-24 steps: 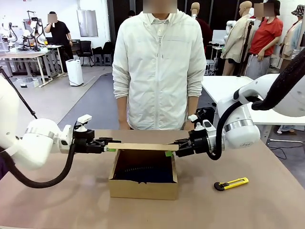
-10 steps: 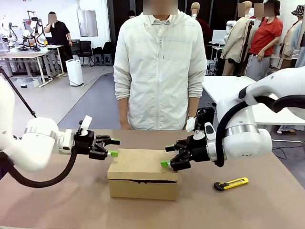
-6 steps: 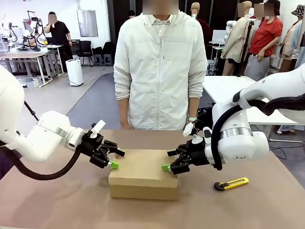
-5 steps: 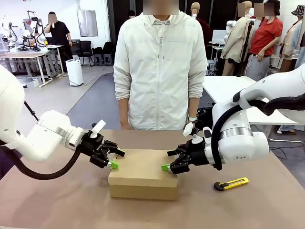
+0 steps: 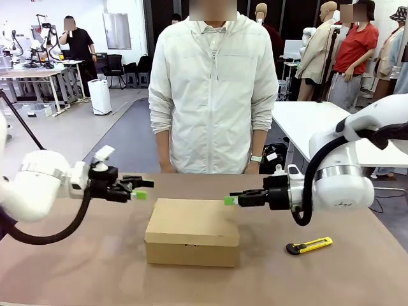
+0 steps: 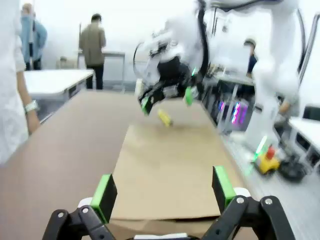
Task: Pack the items into the box.
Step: Close the Mailer Box.
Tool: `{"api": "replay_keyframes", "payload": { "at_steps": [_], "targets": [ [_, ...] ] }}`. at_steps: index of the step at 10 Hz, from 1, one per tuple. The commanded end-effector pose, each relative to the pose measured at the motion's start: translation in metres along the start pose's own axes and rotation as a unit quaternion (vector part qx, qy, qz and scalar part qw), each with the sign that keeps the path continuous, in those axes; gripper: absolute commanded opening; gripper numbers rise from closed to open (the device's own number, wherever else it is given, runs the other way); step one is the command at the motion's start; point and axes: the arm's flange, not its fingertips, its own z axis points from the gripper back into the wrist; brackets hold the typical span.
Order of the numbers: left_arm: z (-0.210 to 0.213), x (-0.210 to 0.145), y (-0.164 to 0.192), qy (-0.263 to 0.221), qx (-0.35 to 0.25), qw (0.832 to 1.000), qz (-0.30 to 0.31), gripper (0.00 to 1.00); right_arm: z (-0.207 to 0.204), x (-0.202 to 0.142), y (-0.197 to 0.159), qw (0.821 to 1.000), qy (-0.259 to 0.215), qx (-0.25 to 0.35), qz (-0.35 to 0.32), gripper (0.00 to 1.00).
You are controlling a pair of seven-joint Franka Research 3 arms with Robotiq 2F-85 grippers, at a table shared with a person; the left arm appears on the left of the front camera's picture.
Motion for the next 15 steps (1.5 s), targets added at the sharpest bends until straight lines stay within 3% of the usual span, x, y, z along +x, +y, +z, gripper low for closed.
{"api": "replay_keyframes", "payload": {
  "at_steps": [1,4,6,7,8,9,10,11,15],
  "targets": [
    [0.027,0.027,-0.025,-0.047,-0.018,0.989,0.140,1.00,0.038,0.047,0.019,0.994,0.015,0.059,-0.092,1.00],
    [0.105,0.035,-0.053,-0.063,-0.027,0.930,0.360,1.00,0.132,0.070,0.033,0.949,0.032,0.097,-0.297,1.00],
    [0.162,0.010,-0.083,-0.067,0.043,0.866,0.493,1.00,0.195,0.057,0.048,0.927,0.005,0.102,-0.360,1.00],
    [0.178,-0.002,-0.095,-0.057,0.065,0.849,0.520,1.00,0.214,0.043,0.053,0.914,0.018,0.079,-0.397,1.00],
    [0.187,-0.007,-0.102,-0.064,0.072,0.848,0.521,1.00,0.228,0.030,0.050,0.899,0.010,0.041,-0.435,1.00],
    [0.193,-0.009,-0.099,-0.085,0.062,0.863,0.494,1.00,0.230,0.018,0.040,0.892,0.025,0.039,-0.449,1.00],
    [0.198,-0.016,-0.095,-0.069,0.073,0.851,0.515,1.00,0.226,0.014,0.025,0.894,0.013,0.018,-0.448,1.00],
    [0.198,-0.016,-0.095,-0.069,0.073,0.851,0.515,1.00,0.239,0.022,0.039,0.905,0.008,0.053,-0.423,1.00],
    [0.198,-0.016,-0.095,-0.069,0.073,0.851,0.515,1.00,0.239,0.022,0.039,0.905,0.008,0.053,-0.423,1.00]
  ]
}}
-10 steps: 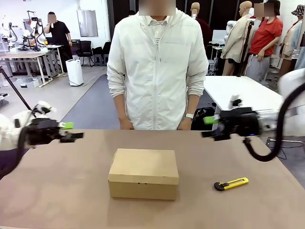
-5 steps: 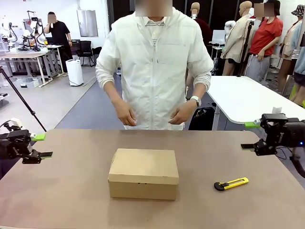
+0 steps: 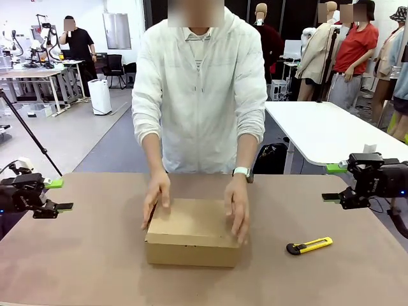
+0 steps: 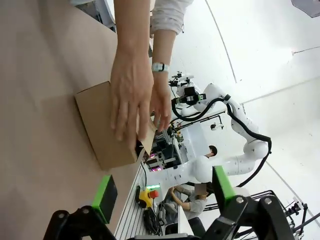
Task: Pack the items into the box.
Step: Close the Mailer Box.
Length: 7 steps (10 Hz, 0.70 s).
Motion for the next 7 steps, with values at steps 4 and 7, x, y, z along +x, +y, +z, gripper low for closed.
{"api": "replay_keyframes", "payload": {
  "at_steps": [4,7],
  "targets": [
    [-0.0004,0.0014,-0.0010,-0.001,0.000,1.000,-0.003,1.00,-0.0001,0.0008,0.0042,1.000,0.000,0.007,0.004,1.00],
    [-0.0004,0.0014,-0.0010,-0.001,0.000,1.000,-0.003,1.00,-0.0001,0.0008,0.0042,1.000,0.000,0.007,0.004,1.00]
  ]
}}
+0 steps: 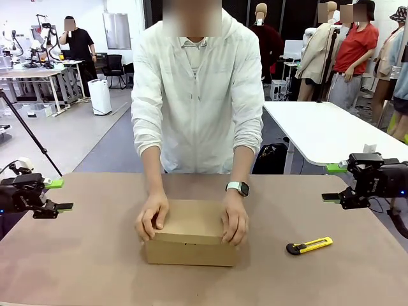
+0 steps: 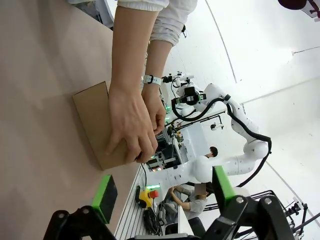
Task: Pack the items into the box.
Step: Close the Mailer Box.
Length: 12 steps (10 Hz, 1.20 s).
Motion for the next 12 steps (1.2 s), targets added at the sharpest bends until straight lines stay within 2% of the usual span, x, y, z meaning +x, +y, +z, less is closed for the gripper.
{"api": "replay_keyframes", "payload": {
  "at_steps": [1,12],
  "targets": [
    [-0.0005,0.0014,-0.0010,-0.001,0.000,1.000,-0.003,1.00,0.0000,0.0009,0.0041,1.000,0.000,0.006,0.004,1.00],
    [-0.0005,0.0014,-0.0010,-0.001,0.000,1.000,-0.003,1.00,0.0000,0.0009,0.0041,1.000,0.000,0.006,0.004,1.00]
  ]
}}
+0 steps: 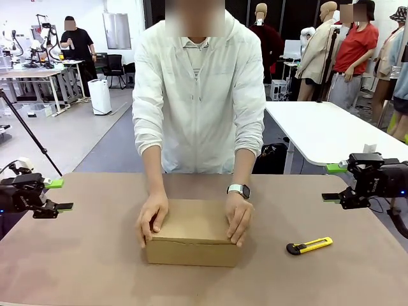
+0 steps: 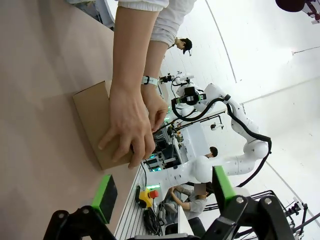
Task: Pack the items into the box.
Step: Close the Mailer Box.
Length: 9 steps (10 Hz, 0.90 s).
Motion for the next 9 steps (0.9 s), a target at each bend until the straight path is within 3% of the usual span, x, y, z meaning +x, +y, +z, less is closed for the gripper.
{"api": "replay_keyframes", "payload": {
  "at_steps": [1,9],
  "targets": [
    [-0.0005,0.0014,-0.0010,-0.001,0.000,1.000,-0.003,1.00,0.0000,0.0009,0.0041,1.000,0.000,0.006,0.004,1.00],
    [-0.0005,0.0014,-0.0010,-0.001,0.000,1.000,-0.003,1.00,0.0000,0.0009,0.0041,1.000,0.000,0.006,0.004,1.00]
  ]
}}
